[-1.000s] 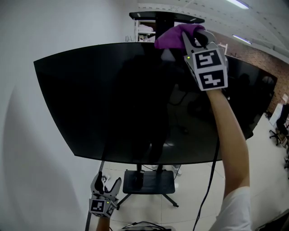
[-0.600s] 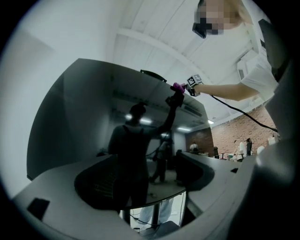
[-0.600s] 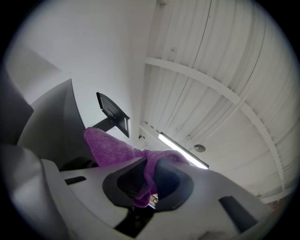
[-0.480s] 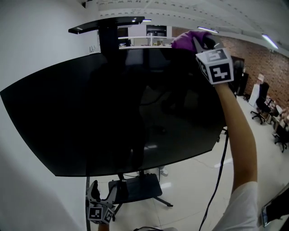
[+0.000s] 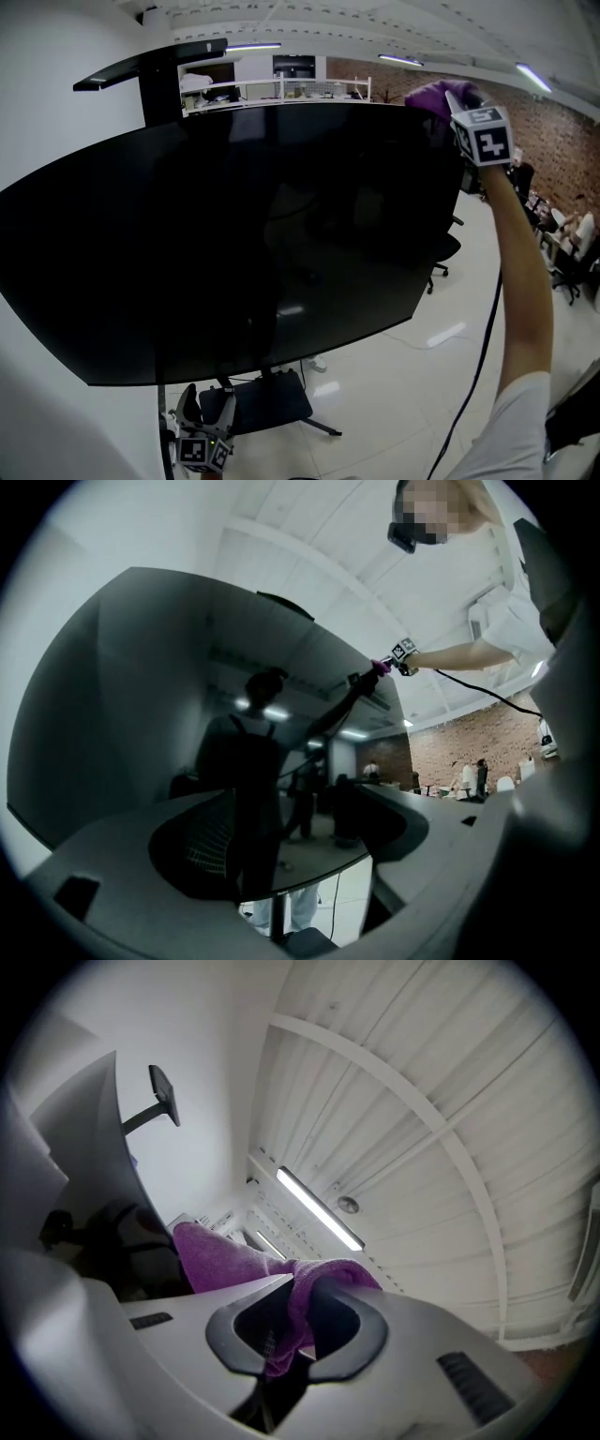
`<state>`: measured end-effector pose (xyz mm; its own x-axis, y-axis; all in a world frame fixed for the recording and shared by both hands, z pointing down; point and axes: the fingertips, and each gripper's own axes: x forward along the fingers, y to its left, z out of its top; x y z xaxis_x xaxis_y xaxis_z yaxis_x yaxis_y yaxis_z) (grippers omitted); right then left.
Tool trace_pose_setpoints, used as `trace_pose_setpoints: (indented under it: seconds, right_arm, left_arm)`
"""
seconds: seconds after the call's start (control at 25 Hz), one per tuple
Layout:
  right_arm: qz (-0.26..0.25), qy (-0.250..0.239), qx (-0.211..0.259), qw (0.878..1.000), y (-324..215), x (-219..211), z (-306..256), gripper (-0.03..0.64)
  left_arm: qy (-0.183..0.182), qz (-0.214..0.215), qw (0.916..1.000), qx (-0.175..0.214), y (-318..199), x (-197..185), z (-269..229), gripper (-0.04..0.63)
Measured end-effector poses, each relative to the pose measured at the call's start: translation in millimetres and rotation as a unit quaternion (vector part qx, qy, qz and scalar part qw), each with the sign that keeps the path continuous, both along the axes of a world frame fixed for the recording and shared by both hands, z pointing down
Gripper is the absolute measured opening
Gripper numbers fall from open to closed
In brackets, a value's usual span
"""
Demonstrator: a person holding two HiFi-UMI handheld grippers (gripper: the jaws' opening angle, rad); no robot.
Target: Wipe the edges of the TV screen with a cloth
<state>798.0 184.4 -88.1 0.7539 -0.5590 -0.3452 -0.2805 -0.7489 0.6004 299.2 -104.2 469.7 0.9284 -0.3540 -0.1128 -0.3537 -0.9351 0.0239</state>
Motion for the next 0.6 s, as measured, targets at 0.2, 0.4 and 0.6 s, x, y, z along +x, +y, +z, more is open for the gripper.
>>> trace_pose_setpoints:
  seconds: [0.2,0.4,0.6]
  right_arm:
    - [0.022,-0.074,0.029,0.997,57.0,64.4,12.5,0.061]
    - [0.013,-0.114,0.093,0.989,96.6,98.1,28.1,0.061]
    - [-0.038,-0.153,0.153,0.976,109.1,105.1,62.5,0.06]
  left_arm:
    - [0.0,0.006,1.0,0.001,14.5,22.3,-0.3,0.371]
    - [-0.011,0.005,0.9999,-0.003,20.8,30.5,4.7,0.371]
    - [-0.016,0.006,0.9999,0.001,30.2,36.1,5.4,0.371]
